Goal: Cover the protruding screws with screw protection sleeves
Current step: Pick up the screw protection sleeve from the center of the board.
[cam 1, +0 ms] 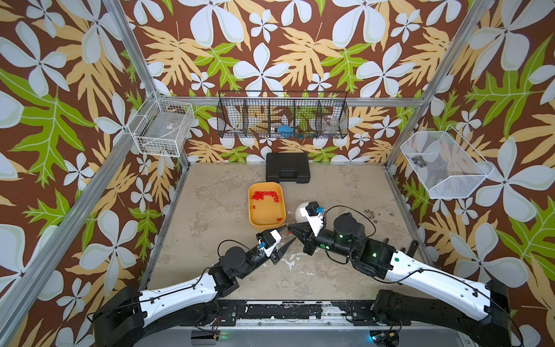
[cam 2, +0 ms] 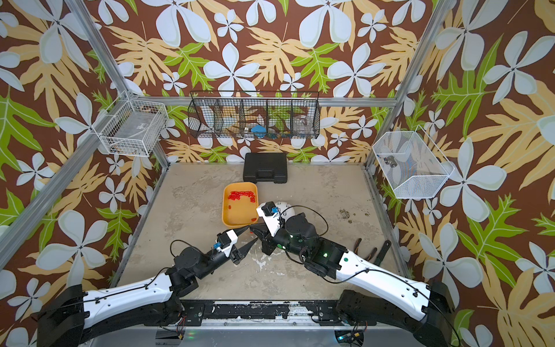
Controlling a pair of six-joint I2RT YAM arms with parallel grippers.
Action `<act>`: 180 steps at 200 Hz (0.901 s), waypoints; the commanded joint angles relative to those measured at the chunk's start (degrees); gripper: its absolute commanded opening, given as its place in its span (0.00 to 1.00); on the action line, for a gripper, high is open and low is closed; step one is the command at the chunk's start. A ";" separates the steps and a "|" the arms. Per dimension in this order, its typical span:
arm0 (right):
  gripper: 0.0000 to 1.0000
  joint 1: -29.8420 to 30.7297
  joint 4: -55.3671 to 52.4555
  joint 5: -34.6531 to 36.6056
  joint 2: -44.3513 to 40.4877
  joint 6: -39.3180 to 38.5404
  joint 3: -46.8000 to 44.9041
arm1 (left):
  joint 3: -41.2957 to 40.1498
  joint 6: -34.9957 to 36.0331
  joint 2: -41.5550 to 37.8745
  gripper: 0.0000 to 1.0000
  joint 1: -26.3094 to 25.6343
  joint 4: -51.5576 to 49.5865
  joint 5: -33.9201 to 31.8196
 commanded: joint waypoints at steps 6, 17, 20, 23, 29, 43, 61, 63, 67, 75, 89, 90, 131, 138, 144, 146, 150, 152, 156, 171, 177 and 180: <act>0.00 0.11 2.12 -2.16 -0.85 1.07 -0.83 | 0.67 -0.52 -0.05 0.49 -0.05 0.78 -1.26; 0.00 0.06 2.27 -2.80 -0.86 0.99 -1.21 | 0.95 -0.86 -0.19 0.44 -0.07 0.33 -1.29; 0.00 0.12 2.33 -3.03 -0.79 0.98 -1.27 | 1.02 -0.89 -0.25 0.44 -0.05 0.38 -1.24; 0.00 0.09 2.37 -3.24 -0.77 0.91 -1.30 | 1.05 -0.94 -0.22 0.44 -0.04 0.33 -1.24; 0.00 0.08 2.47 -3.58 -0.69 1.01 -1.51 | 1.05 -1.03 -0.30 0.44 -0.13 0.30 -1.29; 0.00 0.12 2.76 -3.64 -0.85 1.37 -1.79 | 1.05 -1.02 -0.47 0.42 -0.07 0.37 -0.91; 0.00 0.13 3.62 -4.22 -1.29 1.68 -2.04 | 1.34 -0.83 -0.21 0.41 -0.11 -0.22 -0.40; 0.00 0.09 3.72 -4.24 -1.34 1.75 -2.06 | 1.32 -0.84 -0.14 0.41 -0.06 -0.25 -0.44; 0.00 0.13 3.78 -4.33 -1.37 1.92 -2.11 | 1.31 -0.87 -0.05 0.41 -0.09 -0.32 -0.42; 0.00 0.13 3.90 -5.04 -1.31 1.86 -1.98 | 1.36 -0.87 0.10 0.40 -0.07 -0.36 -0.37; 0.00 0.11 4.05 -6.14 -1.11 2.04 -1.92 | 1.52 -0.87 0.30 0.37 -0.07 -0.47 -0.38; 0.00 0.12 4.05 -6.25 -1.12 2.04 -1.90 | 1.50 -0.87 0.31 0.37 -0.10 -0.53 -0.37; 0.00 0.11 4.49 -7.57 -1.02 2.32 -2.49 | 1.62 -0.59 0.10 0.23 -0.15 -0.58 -0.71; 0.00 0.11 4.49 -7.65 -0.95 2.30 -2.67 | 1.59 -0.66 -0.02 0.23 -0.09 -0.59 -0.86; 0.00 0.11 4.49 -7.70 -0.82 2.39 -2.76 | 1.55 -0.82 -0.04 0.22 -0.05 -0.58 -0.97; 0.00 0.13 4.49 -7.81 -0.76 2.39 -2.83 | 1.50 -0.86 -0.04 0.21 -0.05 -0.58 -0.98; 0.00 0.12 4.60 -8.02 -0.77 2.39 -2.88 | 1.50 -0.86 -0.04 0.16 -0.08 -0.63 -0.90; 0.00 0.13 4.65 -8.14 -0.77 2.39 -2.93 | 1.49 -0.87 -0.04 0.15 -0.12 -0.59 -0.96; 0.00 0.13 4.75 -8.24 -0.77 2.39 -3.06 | 1.49 -0.87 -0.06 0.12 -0.08 -0.58 -1.06; 0.00 0.12 5.10 -8.46 -0.86 2.41 -3.46 | 1.55 -1.13 0.12 0.11 -0.09 -0.58 -1.93; 0.00 0.08 5.06 -8.59 -0.77 2.28 -3.47 | 1.49 -1.04 0.13 0.10 -0.11 -0.58 -1.92; 0.00 0.09 4.99 -8.78 -0.72 2.22 -3.47 | 1.54 -1.04 0.14 0.09 -0.10 -0.58 -2.03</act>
